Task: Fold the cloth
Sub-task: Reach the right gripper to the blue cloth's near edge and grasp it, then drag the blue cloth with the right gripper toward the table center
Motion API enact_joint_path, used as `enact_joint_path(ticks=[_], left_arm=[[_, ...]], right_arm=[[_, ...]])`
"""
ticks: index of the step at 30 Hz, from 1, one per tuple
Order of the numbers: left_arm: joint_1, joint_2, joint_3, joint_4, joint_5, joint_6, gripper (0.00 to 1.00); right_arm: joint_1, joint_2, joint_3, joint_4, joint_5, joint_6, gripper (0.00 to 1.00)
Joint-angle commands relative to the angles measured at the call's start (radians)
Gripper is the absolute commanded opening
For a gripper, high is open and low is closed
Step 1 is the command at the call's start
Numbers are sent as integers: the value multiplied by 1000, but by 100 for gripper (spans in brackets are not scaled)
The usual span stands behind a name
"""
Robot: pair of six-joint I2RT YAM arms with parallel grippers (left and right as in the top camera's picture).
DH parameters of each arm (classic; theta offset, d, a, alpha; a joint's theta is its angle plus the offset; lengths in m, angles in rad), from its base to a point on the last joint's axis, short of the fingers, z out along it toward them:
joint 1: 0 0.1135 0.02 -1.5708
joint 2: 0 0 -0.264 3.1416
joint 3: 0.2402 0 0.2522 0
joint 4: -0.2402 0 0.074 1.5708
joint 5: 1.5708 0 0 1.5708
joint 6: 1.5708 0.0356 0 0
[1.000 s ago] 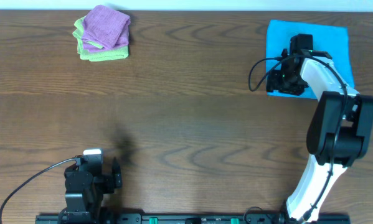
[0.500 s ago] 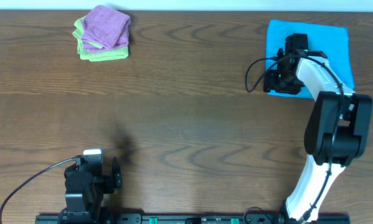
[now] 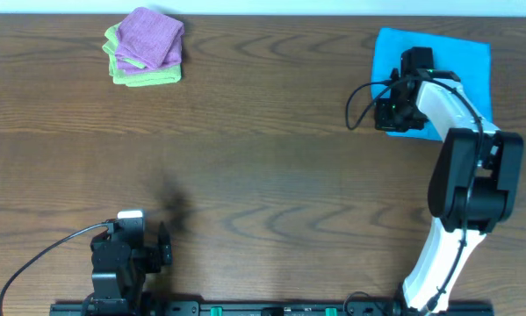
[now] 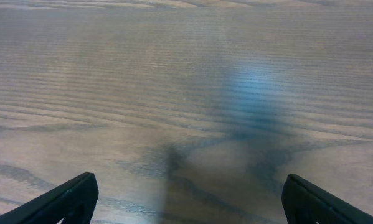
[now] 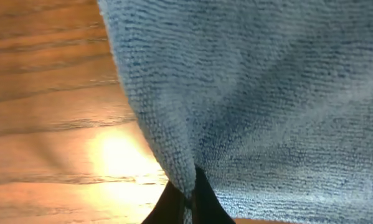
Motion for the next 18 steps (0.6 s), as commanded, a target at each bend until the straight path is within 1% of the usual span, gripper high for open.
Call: enact_joint_path(ticks=[1,7,14,18], left_arm=[[-3,-6,-42,-39,-3,11,95],[-3,-6,-42,-39,-3,11,95],[-3,-6,-42,-39,-3,11,95],[-3,-6,-42,-39,-3,11,95]], right_arm=[[49,37,4,-20,-76,1,1],[137,37,4,-71,-118,1,1],[304,37,4,-118,-203,1,1],[430,37,4,-131,-257,2,1]])
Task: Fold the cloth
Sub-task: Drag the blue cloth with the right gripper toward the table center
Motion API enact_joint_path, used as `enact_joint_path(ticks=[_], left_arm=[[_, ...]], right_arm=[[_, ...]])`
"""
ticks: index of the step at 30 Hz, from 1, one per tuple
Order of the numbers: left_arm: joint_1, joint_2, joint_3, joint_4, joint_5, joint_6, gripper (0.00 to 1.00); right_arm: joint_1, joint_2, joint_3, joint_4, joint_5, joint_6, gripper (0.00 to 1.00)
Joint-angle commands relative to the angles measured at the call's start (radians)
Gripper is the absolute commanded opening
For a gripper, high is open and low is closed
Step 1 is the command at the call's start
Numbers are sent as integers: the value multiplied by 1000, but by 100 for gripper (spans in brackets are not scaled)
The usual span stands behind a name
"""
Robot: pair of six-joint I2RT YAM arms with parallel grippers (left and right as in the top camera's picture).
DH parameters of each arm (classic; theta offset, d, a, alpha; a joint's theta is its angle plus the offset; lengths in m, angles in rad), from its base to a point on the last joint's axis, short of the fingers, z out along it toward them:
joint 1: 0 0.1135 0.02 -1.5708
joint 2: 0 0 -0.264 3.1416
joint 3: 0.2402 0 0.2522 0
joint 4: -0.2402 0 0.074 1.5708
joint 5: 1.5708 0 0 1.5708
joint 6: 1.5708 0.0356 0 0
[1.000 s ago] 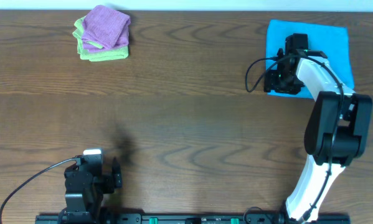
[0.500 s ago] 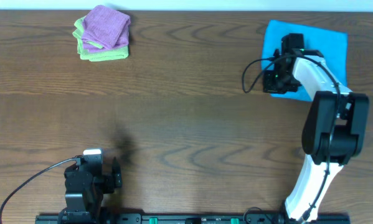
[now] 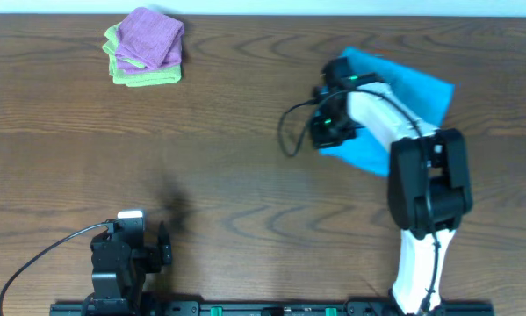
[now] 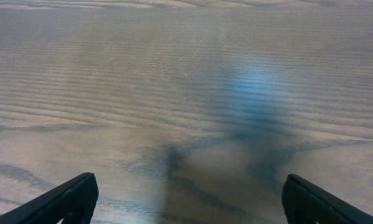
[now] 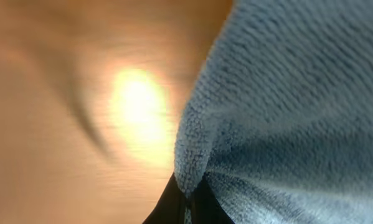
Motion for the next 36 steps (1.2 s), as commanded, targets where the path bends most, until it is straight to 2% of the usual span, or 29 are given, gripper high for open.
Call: enact_joint_path(ticks=[1,14,19,23,24,26,28,29,30,31,36], left_arm=[[-3,-6,-42,-39,-3,11,95],[-3,-6,-42,-39,-3,11,95],[-3,-6,-42,-39,-3,11,95],[-3,-6,-42,-39,-3,11,96],[-3,-6,-42,-39,-3,11,95],[-3,-6,-42,-39,-3,11,95],[-3,-6,-42,-39,-3,11,95],[-3,-6,-42,-39,-3,11,95],[-3,-6,-42,-39,-3,11,95],[-3,-6,-42,-39,-3,11,95],[-3,-6,-42,-39,-3,11,95]], right_arm=[[101,33,0,-11,-87,1,1],[457,33,0,-11,-184,20,2],[523,25,0,16,-179,66,1],[521,-21,0,63,-177,105,14],[516,-37,0,75,-173,112,20],[502,-80,0,98,-167,114,41],[484,-126,0,124,-161,117,68],[475,-149,0,133,-151,124,77],[462,-175,0,142,-142,129,96],[449,-203,0,148,-139,129,99],[377,-317,0,142,-108,153,99]])
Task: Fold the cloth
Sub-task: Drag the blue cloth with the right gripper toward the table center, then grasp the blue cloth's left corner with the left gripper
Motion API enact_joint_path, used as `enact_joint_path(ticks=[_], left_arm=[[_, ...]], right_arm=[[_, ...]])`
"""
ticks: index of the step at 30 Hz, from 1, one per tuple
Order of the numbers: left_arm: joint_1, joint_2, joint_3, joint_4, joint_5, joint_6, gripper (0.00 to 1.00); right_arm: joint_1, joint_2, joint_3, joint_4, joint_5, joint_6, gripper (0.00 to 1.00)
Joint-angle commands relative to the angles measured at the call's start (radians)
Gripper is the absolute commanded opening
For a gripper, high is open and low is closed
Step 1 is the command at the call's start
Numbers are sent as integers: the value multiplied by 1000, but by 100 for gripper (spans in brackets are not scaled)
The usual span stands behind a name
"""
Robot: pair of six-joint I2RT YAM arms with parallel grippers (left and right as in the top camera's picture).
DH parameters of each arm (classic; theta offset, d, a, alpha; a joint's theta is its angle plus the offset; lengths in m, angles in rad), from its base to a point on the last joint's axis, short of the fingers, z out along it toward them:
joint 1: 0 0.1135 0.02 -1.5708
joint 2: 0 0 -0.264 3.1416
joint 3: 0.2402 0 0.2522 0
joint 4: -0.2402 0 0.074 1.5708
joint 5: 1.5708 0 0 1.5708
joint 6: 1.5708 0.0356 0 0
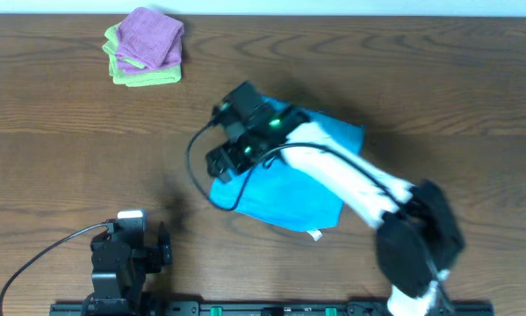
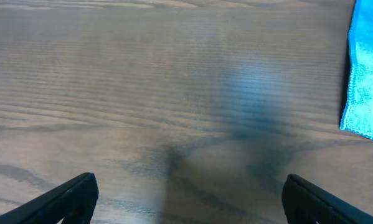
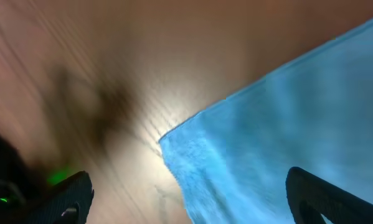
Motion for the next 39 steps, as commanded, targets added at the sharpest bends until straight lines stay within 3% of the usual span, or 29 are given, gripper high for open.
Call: enact_joint_path(ticks=[1,12,19,22,27,31,34,39], left_arm=[[-3,-6,-42,-39,-3,11,95],[-3,-6,-42,-39,-66,68,95],[-3,-6,-42,-32,-58,67,96],[-3,-6,-42,22,30,40,95],[-3,-6,-42,43,238,-119,96],[-3,-2,-26,64,373,-127,95],[-3,42,38,63,390,-165,95],[-3,258,194,58,391,-205,95]], right_arm=[[-61,-89,2,-20,29,37,99],[-217,-328,-55,-236,98,17,99],[-321,-661,-477,-159,9,32,99],[-389,-830,-695,-67,-93,101,99],[-504,-1081,-969,41,-225,233,99],[-554,-1217,-1081,52,-261,301,99],[-565,-1276,-1139,52,-273,325,99],[-565,-1280,-1201,88,-273,363,99]])
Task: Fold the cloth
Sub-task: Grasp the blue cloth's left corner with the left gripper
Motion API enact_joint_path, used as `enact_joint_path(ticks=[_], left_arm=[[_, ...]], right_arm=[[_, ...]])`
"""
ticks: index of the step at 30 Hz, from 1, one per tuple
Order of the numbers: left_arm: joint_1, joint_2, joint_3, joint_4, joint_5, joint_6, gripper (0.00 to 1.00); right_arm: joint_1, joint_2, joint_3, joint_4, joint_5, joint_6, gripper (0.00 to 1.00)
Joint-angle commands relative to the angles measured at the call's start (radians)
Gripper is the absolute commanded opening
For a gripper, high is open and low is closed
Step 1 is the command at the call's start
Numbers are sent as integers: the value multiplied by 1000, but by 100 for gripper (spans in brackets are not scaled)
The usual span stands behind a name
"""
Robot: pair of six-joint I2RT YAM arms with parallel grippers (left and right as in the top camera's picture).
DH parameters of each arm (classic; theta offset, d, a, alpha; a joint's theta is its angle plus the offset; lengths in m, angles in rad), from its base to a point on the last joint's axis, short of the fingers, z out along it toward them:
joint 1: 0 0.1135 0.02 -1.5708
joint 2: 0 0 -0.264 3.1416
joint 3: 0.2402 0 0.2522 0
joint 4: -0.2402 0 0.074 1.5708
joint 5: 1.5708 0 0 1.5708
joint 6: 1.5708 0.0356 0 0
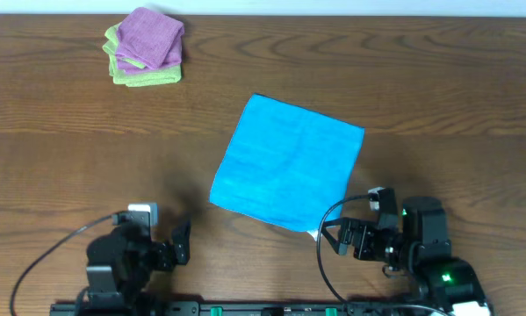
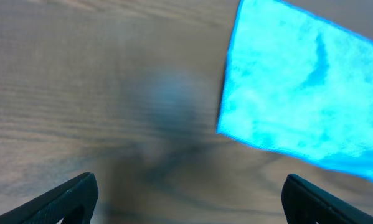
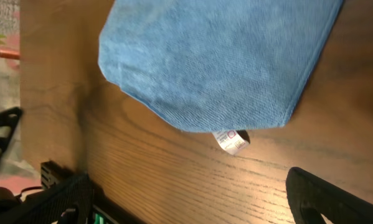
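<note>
The blue cloth [image 1: 289, 162] lies spread flat and unfolded in the middle of the table, turned like a diamond, with a white tag [image 3: 231, 140] sticking out at its near edge. Neither gripper touches it. My right gripper [image 1: 337, 239] hovers open just in front of the cloth's near right edge, and its wrist view looks onto the cloth [image 3: 217, 62] from there. My left gripper [image 1: 182, 240] stands open at the near left, with the cloth [image 2: 304, 93] ahead and to its right. Nothing sits between either pair of fingers.
A folded purple cloth on a folded green one [image 1: 146, 46] sits at the far left of the wooden table [image 1: 69, 158]. The arm bases and a black rail [image 1: 263, 307] run along the near edge.
My right gripper was open over the cloth's left corner at mid-table; it is now back at the near right, off the cloth. My left gripper has turned toward the cloth.
My right gripper was shut on the blue cloth at the far right of the table. Then cloth and gripper stood further left. Later the cloth lay mid-table with the gripper open above it. Now the cloth lies flat there and both arms are near the front edge.
</note>
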Motion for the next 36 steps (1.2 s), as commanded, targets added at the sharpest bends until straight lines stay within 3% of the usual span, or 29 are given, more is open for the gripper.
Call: enact_joint_path(ticks=[1,9,12,16,24,36], left_arm=[[-3,170,129,-2,42,-64,95],[-3,746,442,-38,290,-111,95],[-3,918,489,-7,346,-115,95],[-3,1092,490,24,381,-214,95],[-3,1342,490,179,536,-211,96],[-4,1537,490,318,584,-185,96]], right_arm=[[-11,-6,-38,27,-27,64,99],[-11,-5,-52,80,-23,98,99],[-11,-5,-52,80,-15,114,99],[-11,-5,-52,84,-3,126,99],[-11,-5,-52,108,19,151,99],[-11,-5,-52,128,52,174,99]])
